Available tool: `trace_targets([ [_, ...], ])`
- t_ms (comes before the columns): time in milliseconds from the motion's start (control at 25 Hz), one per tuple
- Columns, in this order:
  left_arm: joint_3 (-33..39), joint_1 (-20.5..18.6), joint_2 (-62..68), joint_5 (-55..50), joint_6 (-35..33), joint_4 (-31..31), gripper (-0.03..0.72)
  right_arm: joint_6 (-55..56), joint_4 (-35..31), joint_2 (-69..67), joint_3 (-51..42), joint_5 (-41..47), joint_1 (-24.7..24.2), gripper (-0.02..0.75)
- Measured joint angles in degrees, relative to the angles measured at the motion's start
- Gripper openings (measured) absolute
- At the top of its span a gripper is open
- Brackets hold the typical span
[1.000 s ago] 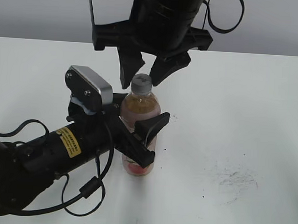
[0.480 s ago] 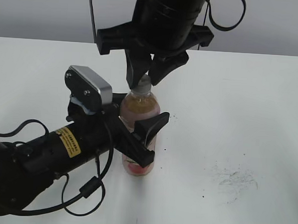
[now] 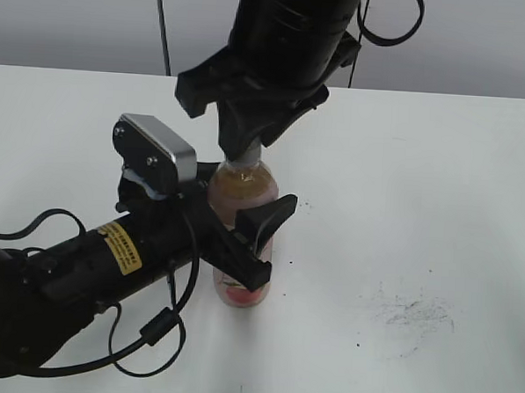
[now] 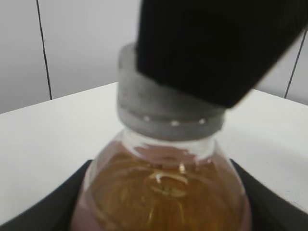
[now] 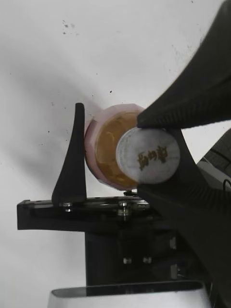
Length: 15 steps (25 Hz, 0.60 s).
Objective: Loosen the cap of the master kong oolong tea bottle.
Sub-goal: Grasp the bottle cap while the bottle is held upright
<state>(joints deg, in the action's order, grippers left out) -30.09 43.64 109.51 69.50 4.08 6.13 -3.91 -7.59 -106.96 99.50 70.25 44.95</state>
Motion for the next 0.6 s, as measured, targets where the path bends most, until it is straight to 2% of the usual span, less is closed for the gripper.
trace_targets([
  [280,0.0,-0.09,0.0,0.05,0.06,0.26,0.447,-13.29,0.0,0.0,0.0,0.0,0.0,0.263],
  [600,0.0,-0.32,0.0,0.05,0.01,1.52,0.447,-20.85,0.66,0.05,0.06,0.47,0.0,0.26],
])
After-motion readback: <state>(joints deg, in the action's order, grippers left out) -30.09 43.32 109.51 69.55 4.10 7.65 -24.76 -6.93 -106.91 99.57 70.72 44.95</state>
